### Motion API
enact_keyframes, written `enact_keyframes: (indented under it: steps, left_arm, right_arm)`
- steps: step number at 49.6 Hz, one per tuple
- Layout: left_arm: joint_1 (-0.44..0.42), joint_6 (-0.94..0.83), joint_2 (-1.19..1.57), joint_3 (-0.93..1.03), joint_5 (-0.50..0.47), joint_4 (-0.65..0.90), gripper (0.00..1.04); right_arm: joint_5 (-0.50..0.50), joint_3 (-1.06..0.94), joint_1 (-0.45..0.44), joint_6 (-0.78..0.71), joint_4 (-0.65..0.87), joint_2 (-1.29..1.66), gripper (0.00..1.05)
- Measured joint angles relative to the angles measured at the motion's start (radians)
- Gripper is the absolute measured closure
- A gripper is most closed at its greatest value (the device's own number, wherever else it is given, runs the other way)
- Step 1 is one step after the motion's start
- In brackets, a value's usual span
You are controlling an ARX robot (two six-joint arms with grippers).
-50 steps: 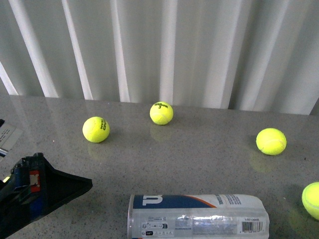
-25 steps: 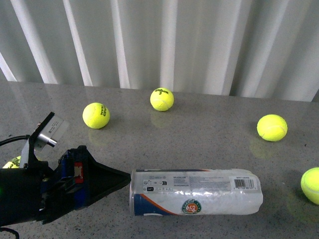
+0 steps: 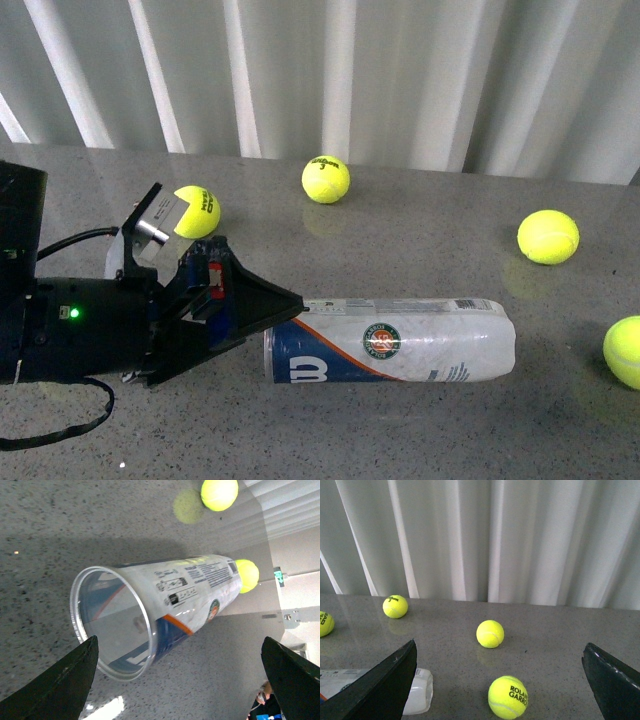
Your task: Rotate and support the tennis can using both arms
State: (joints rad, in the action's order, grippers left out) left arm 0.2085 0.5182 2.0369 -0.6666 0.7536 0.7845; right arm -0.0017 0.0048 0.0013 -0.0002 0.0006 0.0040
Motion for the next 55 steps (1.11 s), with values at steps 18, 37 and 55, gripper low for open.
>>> enact_keyframes:
  steps: [18,37,55]
  left_arm:
    - [0.124,0.12,0.09,-0.028,0.035,0.109,0.07]
    - [0.156,0.245,0.129,-0.027,0.027,0.208,0.3]
    - [0.144,0.314,0.119,-0.007,0.013,0.245,0.85]
  right_arm:
    - [0.0,0.0,0.0,0.0,0.0,0.0,0.07]
    - [0.0,0.0,0.0,0.0,0.0,0.0,0.07]
    - [0.0,0.0,0.0,0.0,0.0,0.0,0.07]
